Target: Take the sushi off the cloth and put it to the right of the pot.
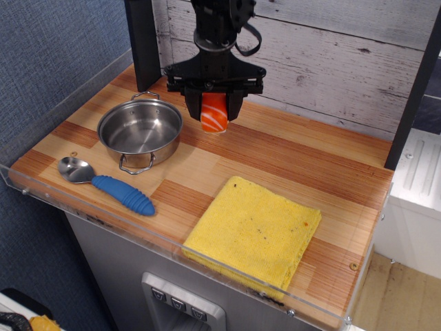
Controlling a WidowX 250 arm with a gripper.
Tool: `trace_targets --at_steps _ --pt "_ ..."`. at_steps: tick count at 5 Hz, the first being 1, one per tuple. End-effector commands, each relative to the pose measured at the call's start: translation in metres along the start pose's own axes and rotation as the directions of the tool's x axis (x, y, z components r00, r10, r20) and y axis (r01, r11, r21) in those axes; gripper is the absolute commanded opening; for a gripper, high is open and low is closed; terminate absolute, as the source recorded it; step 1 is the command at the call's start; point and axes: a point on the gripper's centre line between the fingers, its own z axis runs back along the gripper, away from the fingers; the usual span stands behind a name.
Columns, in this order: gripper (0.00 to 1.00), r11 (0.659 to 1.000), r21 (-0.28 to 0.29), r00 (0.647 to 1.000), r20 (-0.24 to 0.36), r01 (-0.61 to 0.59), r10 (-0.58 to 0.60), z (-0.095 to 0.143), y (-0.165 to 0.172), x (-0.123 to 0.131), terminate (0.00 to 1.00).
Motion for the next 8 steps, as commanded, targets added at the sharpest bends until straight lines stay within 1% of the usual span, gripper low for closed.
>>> trace_targets --at_steps 1,2,3,5,6,7,8 --pt "0.0 0.996 -0.035 0.996 0.046 -0.079 0.08 -0.009 -0.004 0.026 0.0" --pt "1.0 0.996 -0.04 0.997 0.015 -0.079 0.08 -0.018 -0.004 0.029 0.0" --pt "1.0 0.997 -0.027 0.998 -0.005 -0.069 0.069 -0.022 -0.005 0.031 0.0" --pt "1.0 0.999 -0.037 0.999 -0.026 -0.027 0.026 -0.013 -0.003 0.037 0.0" --pt "1.0 0.998 -0.047 0.999 -0.004 -0.035 0.035 -0.001 -0.002 0.041 0.0" --pt "1.0 0.998 -0.053 0.998 0.034 -0.043 0.045 0.02 0.0 0.043 0.0" --pt "1.0 0.999 -0.037 0.998 0.054 -0.029 0.031 0.043 -0.002 0.036 0.0"
